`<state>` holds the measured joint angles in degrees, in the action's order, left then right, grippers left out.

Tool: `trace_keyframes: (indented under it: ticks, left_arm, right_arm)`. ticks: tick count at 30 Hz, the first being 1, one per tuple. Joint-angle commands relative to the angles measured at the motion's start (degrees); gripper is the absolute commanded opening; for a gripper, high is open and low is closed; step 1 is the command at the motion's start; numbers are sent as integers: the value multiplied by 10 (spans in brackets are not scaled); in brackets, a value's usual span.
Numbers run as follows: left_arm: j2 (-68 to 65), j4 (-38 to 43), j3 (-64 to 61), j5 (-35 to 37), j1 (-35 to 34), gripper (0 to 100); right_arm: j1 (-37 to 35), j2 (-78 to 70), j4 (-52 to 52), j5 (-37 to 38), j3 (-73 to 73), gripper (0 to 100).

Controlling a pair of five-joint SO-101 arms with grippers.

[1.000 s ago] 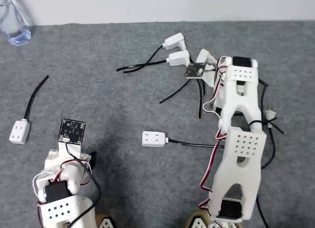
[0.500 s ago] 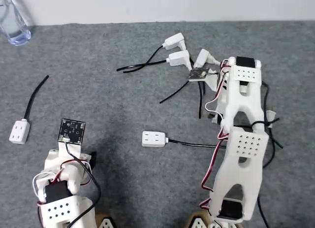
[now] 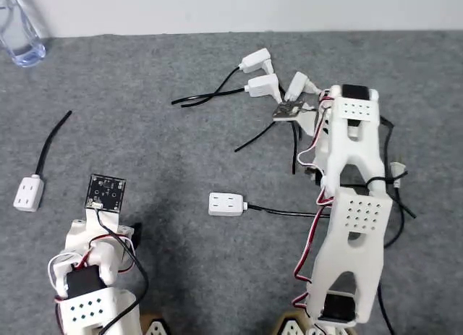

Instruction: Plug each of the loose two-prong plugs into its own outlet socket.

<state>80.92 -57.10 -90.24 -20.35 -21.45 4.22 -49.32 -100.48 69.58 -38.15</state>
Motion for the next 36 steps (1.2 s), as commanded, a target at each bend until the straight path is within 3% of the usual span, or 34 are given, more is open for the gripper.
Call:
trace_keyframes:
  ticks: [1,5,11,14,25,32,36]
  left_arm:
    - [4,10,4,4,5,284]
    - [4,10,4,4,5,284]
    - [4,10,4,4,5,284]
    - [4,10,4,4,5,284]
    - [4,9,4,4,5,284]
    - [4,9,4,4,5,284]
    - [4,9,4,4,5,284]
  right_arm:
    - [-16,55,-27,-4,31,219]
    - [-17,123,-26,-4,92,217]
    - [-27,208,-24,-2,217,106]
    - [-36,220,-23,-2,257,98]
    - [-25,322,-22,-1,250,96]
    - [-6,245,105,-1,248,96]
    - [-4,204,126,25,247,98]
